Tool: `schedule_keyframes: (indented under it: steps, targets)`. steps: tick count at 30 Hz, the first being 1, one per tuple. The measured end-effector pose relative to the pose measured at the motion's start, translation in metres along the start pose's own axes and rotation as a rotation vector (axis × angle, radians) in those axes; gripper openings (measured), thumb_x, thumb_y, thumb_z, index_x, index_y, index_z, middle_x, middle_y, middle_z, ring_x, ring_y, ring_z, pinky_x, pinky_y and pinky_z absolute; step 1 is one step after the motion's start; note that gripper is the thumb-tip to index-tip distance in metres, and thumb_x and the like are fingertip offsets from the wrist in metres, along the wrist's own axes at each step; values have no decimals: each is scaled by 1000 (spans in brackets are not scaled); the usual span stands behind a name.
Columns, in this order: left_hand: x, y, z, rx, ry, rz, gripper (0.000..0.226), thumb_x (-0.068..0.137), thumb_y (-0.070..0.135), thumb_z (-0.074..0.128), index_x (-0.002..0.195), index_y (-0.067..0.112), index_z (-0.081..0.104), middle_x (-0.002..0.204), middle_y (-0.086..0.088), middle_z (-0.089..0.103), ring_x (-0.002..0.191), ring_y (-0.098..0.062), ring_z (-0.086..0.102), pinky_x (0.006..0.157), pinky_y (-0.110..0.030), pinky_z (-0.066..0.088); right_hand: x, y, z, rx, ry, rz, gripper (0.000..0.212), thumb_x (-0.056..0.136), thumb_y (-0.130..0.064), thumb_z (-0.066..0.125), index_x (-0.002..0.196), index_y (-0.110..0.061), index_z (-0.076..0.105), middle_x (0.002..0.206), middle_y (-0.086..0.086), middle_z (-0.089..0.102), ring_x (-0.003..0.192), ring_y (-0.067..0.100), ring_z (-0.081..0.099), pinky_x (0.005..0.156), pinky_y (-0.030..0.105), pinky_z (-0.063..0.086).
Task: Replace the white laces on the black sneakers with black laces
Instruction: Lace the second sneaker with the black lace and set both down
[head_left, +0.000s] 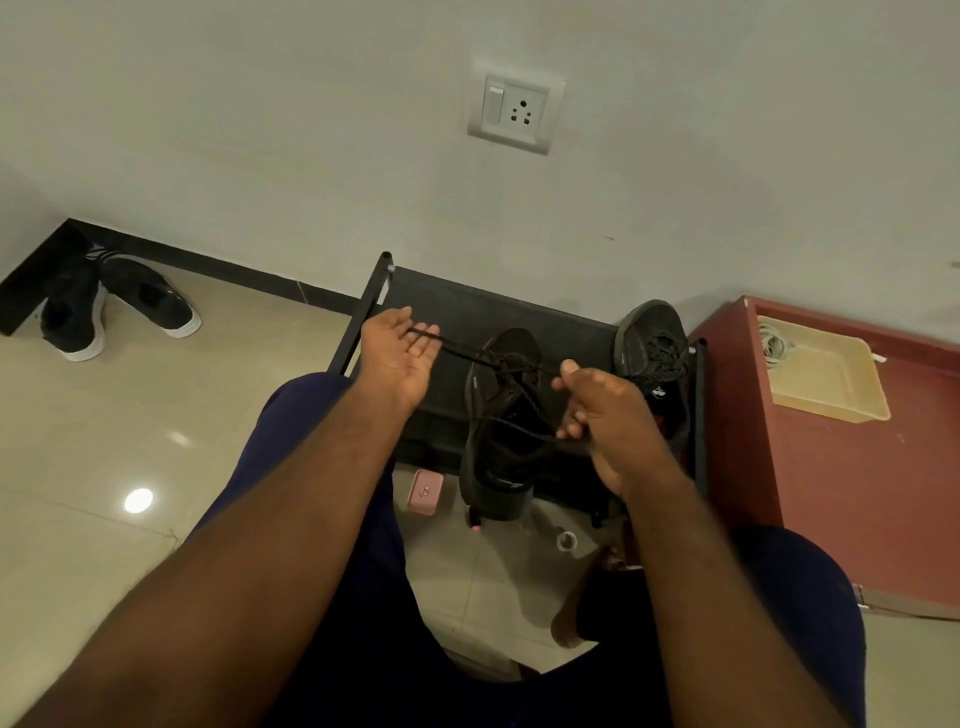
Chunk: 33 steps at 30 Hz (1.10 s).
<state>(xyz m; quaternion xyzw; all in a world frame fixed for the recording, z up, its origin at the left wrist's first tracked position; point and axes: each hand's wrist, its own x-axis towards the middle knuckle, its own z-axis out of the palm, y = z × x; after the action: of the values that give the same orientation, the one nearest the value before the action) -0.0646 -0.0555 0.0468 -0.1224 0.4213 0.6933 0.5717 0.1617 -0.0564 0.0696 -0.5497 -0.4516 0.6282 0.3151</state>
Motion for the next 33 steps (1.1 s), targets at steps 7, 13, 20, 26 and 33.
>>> schedule_keyframes:
  steps: [7, 13, 20, 26, 33]
  targets:
    - [-31, -26, 10, 1110, -218, -18, 53, 98, 34, 59, 146, 22, 41, 116, -18, 63, 88, -27, 72, 69, -32, 60, 0, -8, -9, -101, -29, -22, 28, 103, -31, 55, 94, -6, 63, 57, -1, 39, 44, 7, 30, 42, 24, 27]
    - [-49, -45, 14, 1225, -616, 93, 19, 95, 20, 63, 104, 4, 70, 87, -13, 73, 71, -17, 69, 63, -23, 56, 2, -13, 4, -222, -160, 12, 22, 106, -18, 48, 95, -6, 63, 65, 3, 50, 39, 4, 32, 37, 20, 26]
    - [-20, -28, 11, 991, -186, 308, 21, 98, 21, 59, 91, 3, 66, 76, -10, 69, 64, -16, 67, 59, -22, 55, -4, 5, -30, -434, -208, 40, 22, 106, -9, 44, 110, -10, 66, 76, 1, 61, 54, 6, 47, 48, 22, 40]
    - [-10, -32, 38, 992, -261, 443, 26, 99, 24, 59, 119, 10, 53, 100, -9, 66, 69, -18, 72, 65, -32, 57, -8, 20, -30, -273, 70, -96, 15, 103, -21, 55, 98, -9, 64, 69, 5, 63, 46, 9, 48, 41, 19, 37]
    - [1, -81, 25, 1836, -211, 422, 69, 79, 59, 69, 128, 14, 53, 127, -13, 56, 112, -30, 60, 92, -42, 53, 13, 39, -25, 28, 196, 16, 29, 102, 0, 45, 126, -14, 51, 98, 6, 67, 70, 11, 61, 58, 23, 52]
